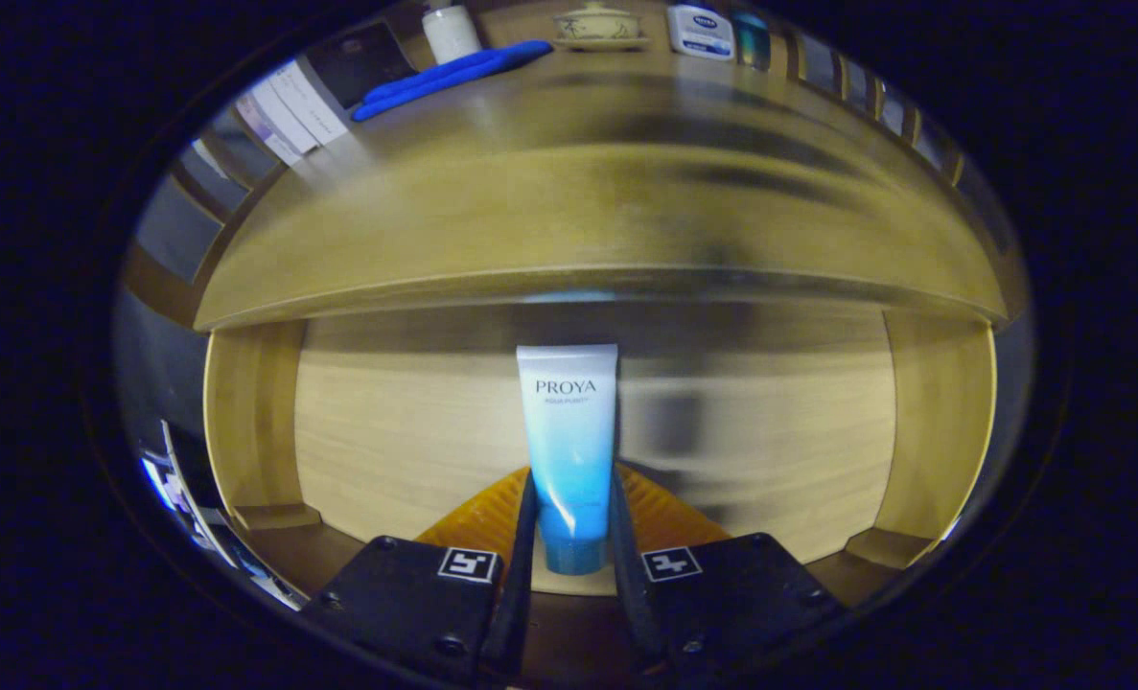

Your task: Pull open the drawer, take out the items inside it, and place them on the countertop above the cabinet.

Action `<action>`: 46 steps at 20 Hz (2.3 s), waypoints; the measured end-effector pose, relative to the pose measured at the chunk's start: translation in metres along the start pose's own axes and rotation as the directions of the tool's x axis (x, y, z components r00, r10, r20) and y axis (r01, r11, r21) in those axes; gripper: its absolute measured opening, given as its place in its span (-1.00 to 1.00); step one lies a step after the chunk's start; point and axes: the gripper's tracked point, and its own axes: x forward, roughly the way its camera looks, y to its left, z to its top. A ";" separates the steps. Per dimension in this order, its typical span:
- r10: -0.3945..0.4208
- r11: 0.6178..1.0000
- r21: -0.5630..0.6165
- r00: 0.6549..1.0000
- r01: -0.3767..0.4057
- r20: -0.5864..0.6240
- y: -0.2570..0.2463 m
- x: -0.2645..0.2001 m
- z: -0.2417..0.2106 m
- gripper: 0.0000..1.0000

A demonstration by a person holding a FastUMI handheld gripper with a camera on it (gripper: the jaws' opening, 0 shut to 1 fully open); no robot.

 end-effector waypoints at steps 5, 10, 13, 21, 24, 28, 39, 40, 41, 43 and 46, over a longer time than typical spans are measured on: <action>0.066 0.997 -0.032 0.997 -0.065 0.044 0.014 -0.044 0.003 -0.18; 0.132 0.988 -0.084 0.989 -0.127 0.065 0.025 -0.081 0.004 -0.18; 0.139 0.985 -0.119 0.984 -0.125 0.115 0.029 -0.099 0.012 -0.18; 0.143 0.985 -0.123 0.964 -0.118 0.223 0.048 -0.131 0.074 -0.18; 0.146 0.987 -0.107 0.957 -0.122 0.250 0.056 -0.132 0.095 -0.18; 0.120 0.992 -0.077 0.954 -0.102 0.275 0.057 -0.118 0.124 -0.18; 0.048 0.998 0.010 0.938 -0.055 0.343 0.045 -0.072 0.178 -0.11; 0.041 0.999 0.013 0.938 -0.049 0.343 0.044 -0.069 0.179 -0.09; 0.031 0.999 0.017 0.939 -0.040 0.342 0.043 -0.066 0.180 -0.08; 0.005 1.000 0.023 0.940 -0.014 0.342 0.041 -0.064 0.180 -0.05; -0.008 1.000 0.005 0.926 0.007 0.377 0.040 -0.073 0.180 -0.02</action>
